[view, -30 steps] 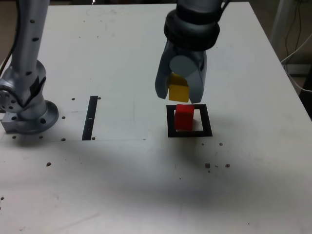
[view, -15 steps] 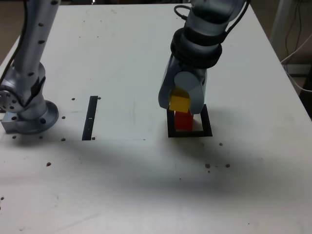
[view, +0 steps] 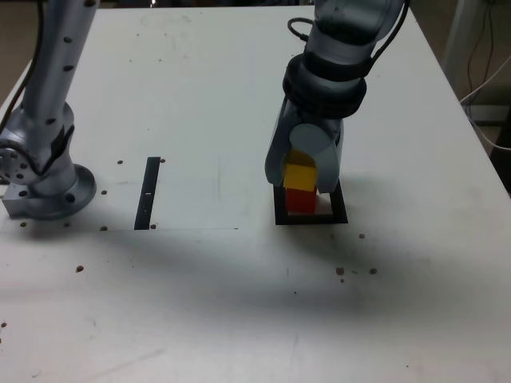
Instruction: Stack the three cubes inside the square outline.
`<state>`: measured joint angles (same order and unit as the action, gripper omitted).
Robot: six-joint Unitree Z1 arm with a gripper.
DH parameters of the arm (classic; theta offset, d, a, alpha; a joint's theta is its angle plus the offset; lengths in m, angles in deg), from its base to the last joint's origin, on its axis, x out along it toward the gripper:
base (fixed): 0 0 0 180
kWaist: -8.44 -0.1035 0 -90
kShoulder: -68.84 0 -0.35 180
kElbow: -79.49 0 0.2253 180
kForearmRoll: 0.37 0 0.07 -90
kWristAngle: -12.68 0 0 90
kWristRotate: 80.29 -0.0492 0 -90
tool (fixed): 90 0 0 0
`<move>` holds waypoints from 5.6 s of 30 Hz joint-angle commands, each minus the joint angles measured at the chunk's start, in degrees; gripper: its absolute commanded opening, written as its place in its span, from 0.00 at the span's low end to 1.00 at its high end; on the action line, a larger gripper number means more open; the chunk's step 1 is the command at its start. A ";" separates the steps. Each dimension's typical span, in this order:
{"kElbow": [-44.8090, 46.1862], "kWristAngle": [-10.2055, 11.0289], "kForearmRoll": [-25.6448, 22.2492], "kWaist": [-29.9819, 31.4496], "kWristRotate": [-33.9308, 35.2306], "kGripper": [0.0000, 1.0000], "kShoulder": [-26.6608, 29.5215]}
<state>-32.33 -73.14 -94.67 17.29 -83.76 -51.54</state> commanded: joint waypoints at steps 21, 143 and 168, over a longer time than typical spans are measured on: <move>1.76 0.87 1.82 -1.46 -1.01 1.00 4.16; -19.81 4.48 -13.28 -13.72 -21.18 0.28 2.56; -8.13 -0.71 -11.91 -0.32 -1.98 0.28 7.17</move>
<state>-39.99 -73.46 -106.15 16.04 -86.43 -44.29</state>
